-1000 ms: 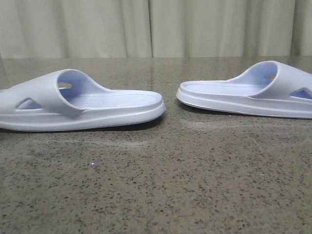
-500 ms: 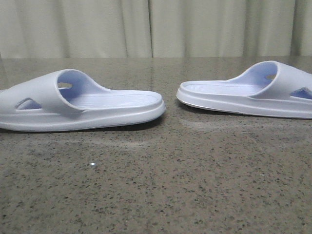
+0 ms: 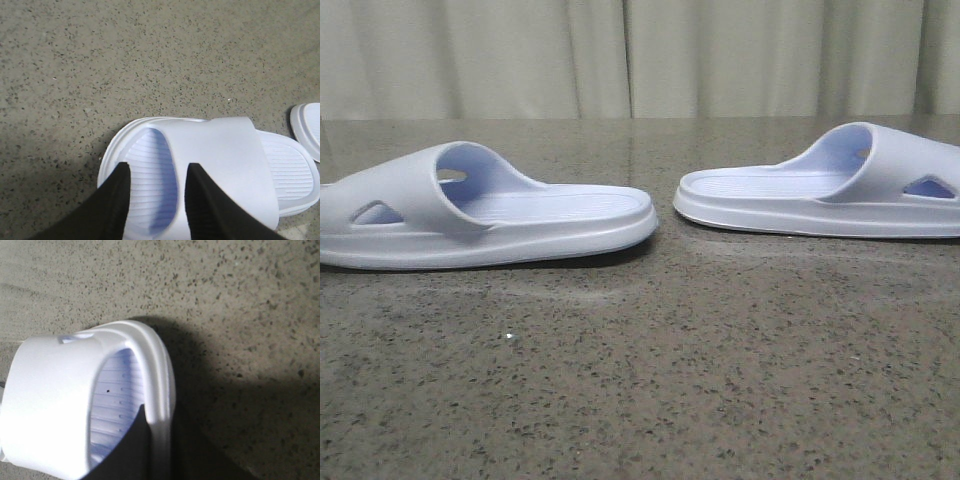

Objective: Insert blue slippers together front up

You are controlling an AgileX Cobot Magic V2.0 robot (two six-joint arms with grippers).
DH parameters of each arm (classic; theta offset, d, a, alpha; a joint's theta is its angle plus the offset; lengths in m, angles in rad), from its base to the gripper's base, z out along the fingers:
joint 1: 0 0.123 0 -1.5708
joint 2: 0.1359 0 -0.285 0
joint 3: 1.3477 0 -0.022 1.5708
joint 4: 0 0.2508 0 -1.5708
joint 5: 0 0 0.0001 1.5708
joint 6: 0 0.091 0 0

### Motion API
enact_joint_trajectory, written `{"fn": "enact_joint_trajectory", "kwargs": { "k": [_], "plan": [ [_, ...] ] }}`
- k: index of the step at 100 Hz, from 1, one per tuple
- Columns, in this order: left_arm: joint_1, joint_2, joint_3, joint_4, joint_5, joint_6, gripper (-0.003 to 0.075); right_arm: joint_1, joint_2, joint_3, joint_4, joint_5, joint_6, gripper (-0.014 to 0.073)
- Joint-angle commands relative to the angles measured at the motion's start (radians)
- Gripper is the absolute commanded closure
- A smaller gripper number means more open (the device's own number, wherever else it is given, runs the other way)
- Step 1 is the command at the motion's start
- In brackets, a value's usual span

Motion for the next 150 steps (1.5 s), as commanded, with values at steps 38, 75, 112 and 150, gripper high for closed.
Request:
{"fn": "enact_joint_trajectory", "kwargs": {
  "k": [38,75,112,150],
  "plan": [
    [0.256,0.114,-0.032,-0.221,0.352,0.153,0.0477,-0.009,-0.064,-0.025,0.072,0.071,-0.015,0.07],
    [0.285,0.233,-0.034,-0.246,0.42,0.251,0.0471,-0.009,-0.064,-0.025,0.076,0.081,-0.015,0.07],
    [0.241,0.326,-0.036,-0.303,0.44,0.315,0.0471,-0.009,-0.064,-0.025,0.076,0.081,-0.02,0.07],
    [0.183,0.356,-0.036,-0.331,0.385,0.327,0.0521,-0.009,-0.064,-0.025,0.076,0.081,-0.02,0.07]
  ]
}}
